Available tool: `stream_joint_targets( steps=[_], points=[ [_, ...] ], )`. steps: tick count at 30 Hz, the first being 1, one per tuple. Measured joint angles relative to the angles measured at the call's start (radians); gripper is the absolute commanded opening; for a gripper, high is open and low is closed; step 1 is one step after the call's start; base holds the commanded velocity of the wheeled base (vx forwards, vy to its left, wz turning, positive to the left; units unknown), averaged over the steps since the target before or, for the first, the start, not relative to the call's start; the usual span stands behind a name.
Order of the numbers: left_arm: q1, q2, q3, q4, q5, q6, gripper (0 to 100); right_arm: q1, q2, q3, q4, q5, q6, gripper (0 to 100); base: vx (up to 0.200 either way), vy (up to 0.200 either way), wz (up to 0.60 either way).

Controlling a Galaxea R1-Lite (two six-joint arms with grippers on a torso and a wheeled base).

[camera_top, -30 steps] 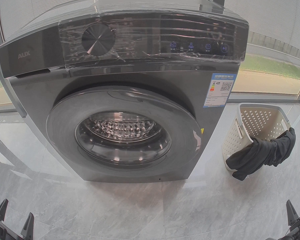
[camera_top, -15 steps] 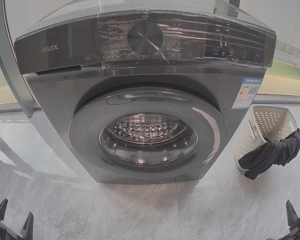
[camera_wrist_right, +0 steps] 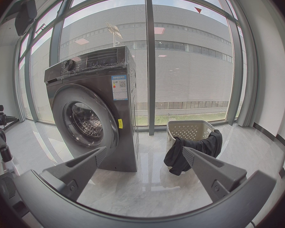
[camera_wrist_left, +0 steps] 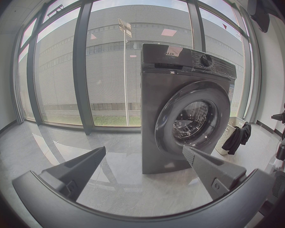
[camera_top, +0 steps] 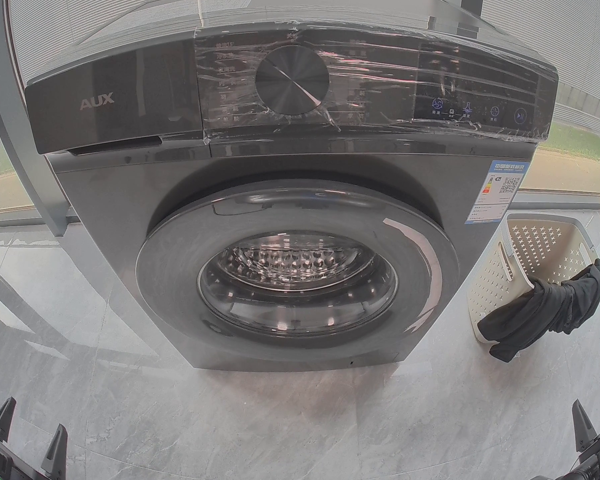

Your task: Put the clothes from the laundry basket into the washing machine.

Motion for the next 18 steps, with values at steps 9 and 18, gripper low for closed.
stream_joint_targets(
  steps=[9, 18],
  points=[
    [0.0, 0.0, 0.0, 0.0, 0.002, 0.0, 100, 0.0, 0.0, 0.0, 0.0, 0.0, 0.0, 100, 0.0, 0.0, 0.0],
    [0.0, 0.0, 0.0, 0.0, 0.001, 0.001, 100, -0.004, 0.0, 0.0, 0.001, -0.001, -0.001, 100, 0.0, 0.0, 0.0]
  ],
)
